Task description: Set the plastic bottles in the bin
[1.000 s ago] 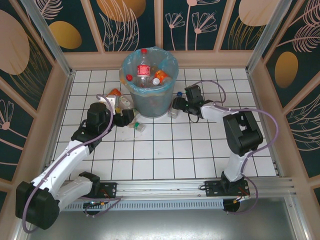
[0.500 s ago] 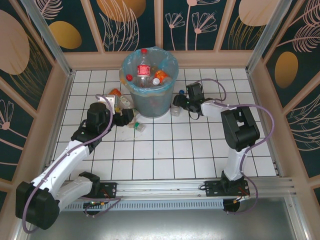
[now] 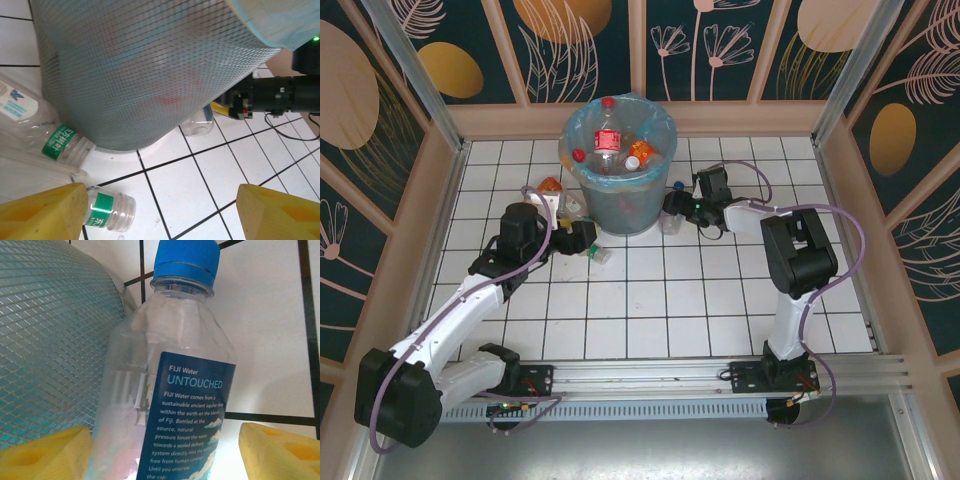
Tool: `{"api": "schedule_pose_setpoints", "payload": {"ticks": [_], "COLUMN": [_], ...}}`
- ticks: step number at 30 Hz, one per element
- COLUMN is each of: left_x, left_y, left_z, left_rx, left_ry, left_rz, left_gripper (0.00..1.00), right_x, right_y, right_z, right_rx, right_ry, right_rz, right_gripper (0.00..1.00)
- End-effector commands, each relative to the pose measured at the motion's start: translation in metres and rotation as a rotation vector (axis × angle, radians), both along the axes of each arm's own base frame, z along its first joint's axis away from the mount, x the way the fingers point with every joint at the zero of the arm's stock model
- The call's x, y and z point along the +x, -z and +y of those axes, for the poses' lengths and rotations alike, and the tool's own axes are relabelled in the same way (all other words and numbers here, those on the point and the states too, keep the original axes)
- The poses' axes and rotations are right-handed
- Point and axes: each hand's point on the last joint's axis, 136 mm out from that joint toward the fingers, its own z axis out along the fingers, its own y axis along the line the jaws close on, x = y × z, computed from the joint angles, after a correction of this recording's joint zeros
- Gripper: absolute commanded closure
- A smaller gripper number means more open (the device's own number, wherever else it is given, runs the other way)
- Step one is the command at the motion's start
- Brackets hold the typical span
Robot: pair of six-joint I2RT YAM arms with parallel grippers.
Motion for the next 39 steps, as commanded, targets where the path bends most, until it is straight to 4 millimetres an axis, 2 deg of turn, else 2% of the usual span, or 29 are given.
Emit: {"api": "schedule_pose_setpoints", "payload": {"ticks": [1, 6, 10, 14, 17, 23, 28, 29, 33, 35, 37, 39], "left_x": [0.001, 0.004, 0.006, 0.007, 0.007, 0.009, 0.015, 0.017, 0.023, 0.027, 0.030, 0.033], "left_y": [-0.014, -0.008, -0.006, -0.010, -0.020, -0.067, -0.114, -0.128, -0.174, -0.193, -0.203, -0.204], "left_z": [-0.008, -0.006, -0.005, -0.005, -0.006, -0.003, 0.014, 0.019, 0.029, 0.036, 0.044, 0.049], "left_rx": [-0.036, -0.024, -0.017, -0.015, -0.024, -0.034, -0.007, 0.002, 0.033, 0.044, 0.049, 0.054], "left_ry": [0.033, 0.016, 0.008, 0.007, 0.012, 0.002, -0.089, -0.112, -0.163, -0.210, -0.262, -0.293], "left_rz": [-0.039, -0.024, -0.013, -0.016, -0.040, -0.153, -0.275, -0.313, -0.429, -0.488, -0.533, -0.548], "left_gripper": [0.22, 0.22, 0.22, 0.22, 0.22, 0.22, 0.22, 0.21, 0.22, 0.22, 0.22, 0.22], "right_x": [-0.006, -0.012, -0.012, -0.009, -0.008, -0.006, -0.007, -0.007, -0.010, -0.010, -0.009, -0.005], "right_y": [0.015, 0.021, 0.018, -0.002, -0.023, -0.091, -0.172, -0.199, -0.276, -0.308, -0.328, -0.342], "right_z": [0.002, 0.006, 0.003, -0.005, -0.014, -0.039, -0.052, -0.051, -0.030, -0.010, 0.013, 0.034], "right_rx": [-0.007, 0.010, 0.000, -0.014, -0.038, -0.130, -0.160, -0.156, -0.147, -0.149, -0.160, -0.188], "right_ry": [-0.019, -0.049, -0.041, -0.018, 0.003, 0.064, 0.117, 0.125, 0.094, 0.046, -0.012, -0.058], "right_rz": [0.054, 0.081, 0.072, 0.025, -0.021, -0.163, -0.339, -0.403, -0.599, -0.689, -0.749, -0.788], "right_gripper": [0.22, 0.24, 0.31, 0.42, 0.45, 0.45, 0.46, 0.46, 0.46, 0.46, 0.46, 0.46]}}
